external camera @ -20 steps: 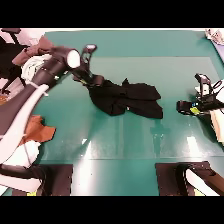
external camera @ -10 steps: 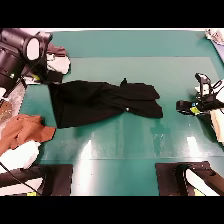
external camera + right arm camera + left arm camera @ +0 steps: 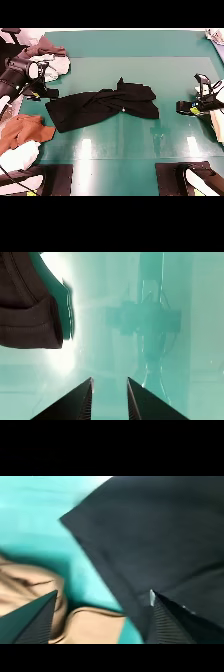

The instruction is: Fold the shirts.

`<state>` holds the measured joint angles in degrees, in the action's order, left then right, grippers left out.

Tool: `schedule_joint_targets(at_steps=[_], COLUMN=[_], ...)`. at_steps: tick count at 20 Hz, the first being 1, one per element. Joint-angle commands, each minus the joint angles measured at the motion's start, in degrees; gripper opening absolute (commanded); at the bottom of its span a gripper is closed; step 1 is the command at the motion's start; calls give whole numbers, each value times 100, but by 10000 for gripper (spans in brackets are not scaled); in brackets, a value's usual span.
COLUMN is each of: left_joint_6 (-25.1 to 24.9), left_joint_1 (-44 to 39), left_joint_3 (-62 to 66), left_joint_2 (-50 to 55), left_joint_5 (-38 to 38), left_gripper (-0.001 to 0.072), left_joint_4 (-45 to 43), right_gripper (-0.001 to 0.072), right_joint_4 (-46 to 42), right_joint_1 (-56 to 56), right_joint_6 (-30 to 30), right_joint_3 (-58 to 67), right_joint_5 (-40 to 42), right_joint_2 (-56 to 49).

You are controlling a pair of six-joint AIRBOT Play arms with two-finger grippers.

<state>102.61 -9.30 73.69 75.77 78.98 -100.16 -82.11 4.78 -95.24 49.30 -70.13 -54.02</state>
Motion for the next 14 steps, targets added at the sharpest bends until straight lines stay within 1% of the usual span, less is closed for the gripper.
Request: schedule_joint_targets(at_steps=[1, 2, 3, 5, 6, 8, 11, 12, 13, 14], left_joint_6=[-616, -833, -992, -1250, -1362, -1438, -1834, -1873, -1864, -1794], left_joint_1=[61, 46, 48, 48, 46, 46, 46, 46, 46, 46], left_joint_3=[20, 20, 20, 20, 15, -157, -929, -1202, -1445, -1635], left_joint_2=[-111, -146, -173, -173, -175, -258, -629, -717, -763, -769], left_joint_5=[-197, -197, -175, 31, 273, 507, 621, 503, 284, -31], left_gripper=[669, 668, 668, 668, 668, 668, 665, 644, 555, 539], left_joint_4=[1432, 1742, 1836, 1720, 1700, 1976, 2616, 2599, 2450, 2267], right_gripper=[267, 267, 268, 267, 267, 267, 267, 266, 266, 267], right_joint_4=[157, 369, 614, 1075, 1255, 1338, 1309, 1307, 1311, 1314], right_joint_1=[-4, -4, -7, -4, -4, -4, 28, 28, 28, -7], right_joint_6=[59, 177, 243, 302, 341, 380, 385, 385, 385, 385], right_joint_3=[2, 2, 2, 2, 2, 107, 332, 409, 485, 557], right_joint_5=[258, 363, 468, 553, 546, 503, 450, 468, 452, 444], right_joint_2=[-140, -273, -426, -780, -953, -1250, -1408, -1408, -1408, -1408])
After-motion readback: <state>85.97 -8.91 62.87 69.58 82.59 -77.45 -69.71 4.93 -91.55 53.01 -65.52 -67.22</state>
